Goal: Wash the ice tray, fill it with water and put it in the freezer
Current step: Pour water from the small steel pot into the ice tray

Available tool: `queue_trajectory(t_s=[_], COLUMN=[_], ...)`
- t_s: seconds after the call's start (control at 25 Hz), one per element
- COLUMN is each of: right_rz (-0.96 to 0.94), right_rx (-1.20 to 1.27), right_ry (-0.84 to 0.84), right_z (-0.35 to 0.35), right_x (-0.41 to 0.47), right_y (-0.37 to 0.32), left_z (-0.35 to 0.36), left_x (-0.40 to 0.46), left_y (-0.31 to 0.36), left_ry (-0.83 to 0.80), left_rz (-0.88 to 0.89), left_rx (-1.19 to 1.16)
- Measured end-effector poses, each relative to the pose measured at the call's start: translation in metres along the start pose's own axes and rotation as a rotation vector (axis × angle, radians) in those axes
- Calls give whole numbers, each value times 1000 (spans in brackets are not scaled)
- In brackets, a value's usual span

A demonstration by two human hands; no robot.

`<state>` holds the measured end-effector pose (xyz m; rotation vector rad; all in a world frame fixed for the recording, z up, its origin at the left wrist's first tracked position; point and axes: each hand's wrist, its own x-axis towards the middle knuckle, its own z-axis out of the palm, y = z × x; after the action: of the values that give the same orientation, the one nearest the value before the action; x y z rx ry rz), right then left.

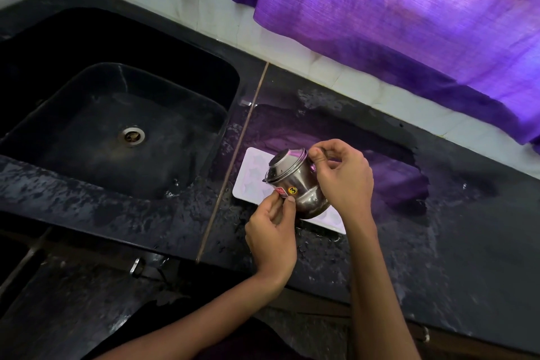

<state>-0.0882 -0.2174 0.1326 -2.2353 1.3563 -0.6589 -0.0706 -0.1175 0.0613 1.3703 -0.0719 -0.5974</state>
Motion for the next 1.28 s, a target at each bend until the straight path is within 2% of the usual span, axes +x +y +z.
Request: queue_trajectory(t_s=[1.28], right_rz=[-89], right_rx=[-67], right_ry=[-29], right_z=[8], right_x=[9], right_y=[-9], left_z=[-3], left_x=[0], left_y=[1], left_ry=[21], left_rz=[-35], left_rx=[23])
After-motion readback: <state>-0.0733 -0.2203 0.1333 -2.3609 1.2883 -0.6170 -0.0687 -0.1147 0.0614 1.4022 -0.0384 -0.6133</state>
